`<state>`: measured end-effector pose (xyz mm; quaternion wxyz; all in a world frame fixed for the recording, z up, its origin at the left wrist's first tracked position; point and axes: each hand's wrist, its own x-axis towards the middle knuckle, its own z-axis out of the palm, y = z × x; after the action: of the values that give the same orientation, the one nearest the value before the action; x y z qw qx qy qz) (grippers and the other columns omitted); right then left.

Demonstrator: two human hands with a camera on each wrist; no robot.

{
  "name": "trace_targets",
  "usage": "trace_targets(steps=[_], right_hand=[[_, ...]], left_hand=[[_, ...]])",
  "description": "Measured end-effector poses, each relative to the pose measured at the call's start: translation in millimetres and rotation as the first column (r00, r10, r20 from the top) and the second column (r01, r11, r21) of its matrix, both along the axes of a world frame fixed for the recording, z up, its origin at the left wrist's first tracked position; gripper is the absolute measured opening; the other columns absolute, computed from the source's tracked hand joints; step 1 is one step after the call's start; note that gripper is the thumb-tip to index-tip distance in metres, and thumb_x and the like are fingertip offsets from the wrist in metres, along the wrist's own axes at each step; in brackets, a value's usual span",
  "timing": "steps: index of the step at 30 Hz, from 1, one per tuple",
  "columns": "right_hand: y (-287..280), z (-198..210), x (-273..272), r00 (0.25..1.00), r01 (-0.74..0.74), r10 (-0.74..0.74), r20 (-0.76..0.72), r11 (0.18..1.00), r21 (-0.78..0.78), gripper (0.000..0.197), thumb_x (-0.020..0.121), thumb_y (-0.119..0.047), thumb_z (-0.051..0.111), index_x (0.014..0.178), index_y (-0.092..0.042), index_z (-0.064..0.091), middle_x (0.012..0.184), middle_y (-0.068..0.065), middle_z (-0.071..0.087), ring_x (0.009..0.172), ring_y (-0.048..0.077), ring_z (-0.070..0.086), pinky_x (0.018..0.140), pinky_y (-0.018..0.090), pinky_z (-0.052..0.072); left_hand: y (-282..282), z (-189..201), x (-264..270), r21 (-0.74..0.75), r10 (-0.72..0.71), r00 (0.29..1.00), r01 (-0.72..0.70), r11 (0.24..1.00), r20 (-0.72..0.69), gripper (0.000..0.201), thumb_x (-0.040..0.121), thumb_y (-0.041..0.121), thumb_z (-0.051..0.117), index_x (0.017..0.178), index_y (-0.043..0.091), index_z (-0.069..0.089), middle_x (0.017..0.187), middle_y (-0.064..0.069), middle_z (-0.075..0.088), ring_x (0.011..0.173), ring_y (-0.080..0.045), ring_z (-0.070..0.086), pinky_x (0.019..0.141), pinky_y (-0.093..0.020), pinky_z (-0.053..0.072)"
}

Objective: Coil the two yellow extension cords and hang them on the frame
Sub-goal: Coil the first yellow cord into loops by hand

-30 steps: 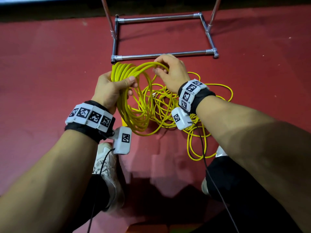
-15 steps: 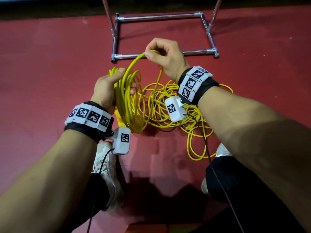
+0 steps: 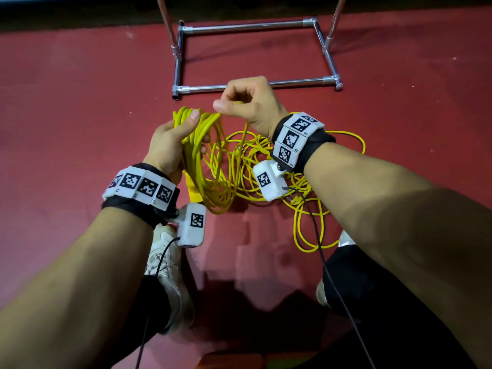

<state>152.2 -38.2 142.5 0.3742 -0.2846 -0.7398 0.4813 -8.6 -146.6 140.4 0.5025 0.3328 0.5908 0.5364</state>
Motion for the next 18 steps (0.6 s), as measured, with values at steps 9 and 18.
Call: trace_targets(steps=[9, 18], right_hand=[[-3, 10, -2, 0.998, 0.003, -0.002, 0.061, 1.0, -0.009, 0.051, 0.081, -0.016, 0.069, 0.045, -0.022, 0.034, 0.043, -0.014, 0.024, 0.047, 0.005, 0.02, 0.049, 0.024, 0.02], [-18, 4, -21, 0.947, 0.165, -0.2, 0.25, 0.974, 0.153, 0.05, 0.081, -0.054, 0.076, 0.055, -0.018, 0.051, 0.045, -0.011, 0.043, 0.044, 0.003, 0.038, 0.049, 0.014, 0.029]], left_hand=[[-1, -6, 1, 0.026, 0.088, 0.992, -0.086, 0.996, -0.094, 0.006, 0.095, 0.004, 0.062, 0.095, -0.002, 0.062, 0.063, 0.001, 0.068, 0.051, -0.011, 0.062, 0.047, -0.023, 0.05], [-4, 1, 3, 0.037, -0.024, 0.999, 0.023, 0.999, 0.025, 0.03, 0.097, 0.032, 0.058, 0.094, 0.004, 0.065, 0.067, -0.005, 0.068, 0.05, -0.016, 0.06, 0.048, -0.024, 0.048]])
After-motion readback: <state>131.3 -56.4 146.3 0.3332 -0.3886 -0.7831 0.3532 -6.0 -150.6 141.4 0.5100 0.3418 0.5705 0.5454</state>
